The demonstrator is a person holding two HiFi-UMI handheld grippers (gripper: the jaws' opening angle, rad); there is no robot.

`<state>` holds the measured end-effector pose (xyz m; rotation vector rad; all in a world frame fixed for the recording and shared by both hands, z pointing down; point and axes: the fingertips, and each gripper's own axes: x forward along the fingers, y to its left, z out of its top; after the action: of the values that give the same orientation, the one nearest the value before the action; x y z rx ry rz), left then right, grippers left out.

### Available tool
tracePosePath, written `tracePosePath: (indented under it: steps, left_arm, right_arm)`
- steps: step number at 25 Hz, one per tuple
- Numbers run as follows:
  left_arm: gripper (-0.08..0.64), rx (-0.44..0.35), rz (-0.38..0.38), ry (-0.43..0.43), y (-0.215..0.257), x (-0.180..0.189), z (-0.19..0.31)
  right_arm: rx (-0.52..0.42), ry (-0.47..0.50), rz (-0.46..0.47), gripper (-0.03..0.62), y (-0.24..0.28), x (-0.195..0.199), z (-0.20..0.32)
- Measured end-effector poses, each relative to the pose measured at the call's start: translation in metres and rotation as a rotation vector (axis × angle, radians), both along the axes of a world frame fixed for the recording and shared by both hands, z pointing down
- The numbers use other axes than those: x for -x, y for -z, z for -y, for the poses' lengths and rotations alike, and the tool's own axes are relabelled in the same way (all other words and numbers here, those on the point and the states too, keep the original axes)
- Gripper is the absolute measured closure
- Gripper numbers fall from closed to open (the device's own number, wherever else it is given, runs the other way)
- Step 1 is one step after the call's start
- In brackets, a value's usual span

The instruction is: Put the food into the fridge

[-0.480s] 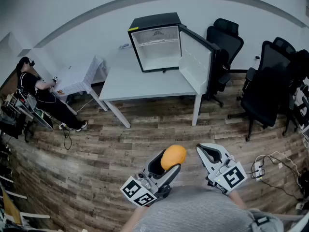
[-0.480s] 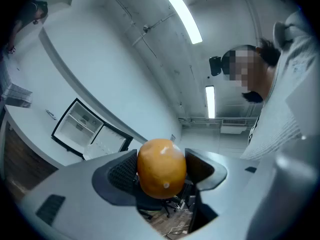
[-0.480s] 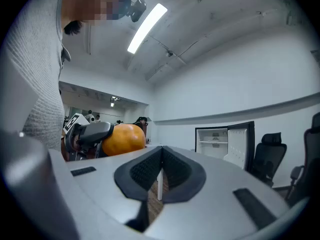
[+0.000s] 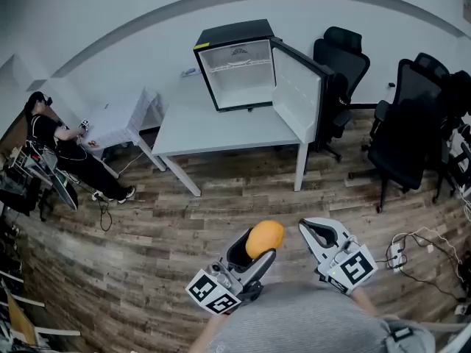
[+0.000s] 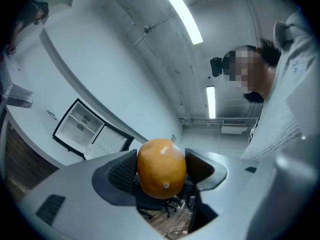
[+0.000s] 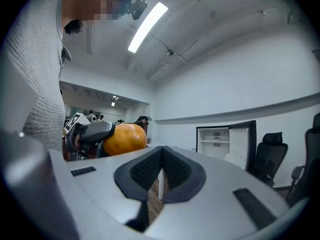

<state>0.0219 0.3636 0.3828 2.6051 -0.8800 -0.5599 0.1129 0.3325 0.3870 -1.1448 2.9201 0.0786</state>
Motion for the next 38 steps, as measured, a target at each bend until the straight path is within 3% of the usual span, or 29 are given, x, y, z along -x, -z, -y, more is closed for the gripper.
tracePosePath:
  steps: [6,11,21,26,38]
  left_arm:
    - [0.251,0.005,0.0,0.006,0.002,0.009,0.003]
    - [0.252,0.013,0.003,0.001,0.0,0.009,0.004]
    - [0.251,0.016,0.011,0.013,-0.001,0.009,0.0]
    - [0.252,0.016,0.014,0.013,-0.001,0.004,-0.002]
    - [0.252,0.015,0.011,0.023,-0.001,-0.004,-0.002]
  right_arm:
    - [-0.012,0.037,0.035,0.579,0.007,0.01,0.0]
    - [-0.035,0.108,-0.013,0.58,0.003,0.026,-0.008]
    - [-0.031,0.064,0.005,0.58,0.005,0.018,-0.004]
    - [-0.033,0.107,-0.006,0.579,0.001,0.019,-0.01]
    - [-0.025,0.075,0.002,0.579,0.0,0.006,-0.005]
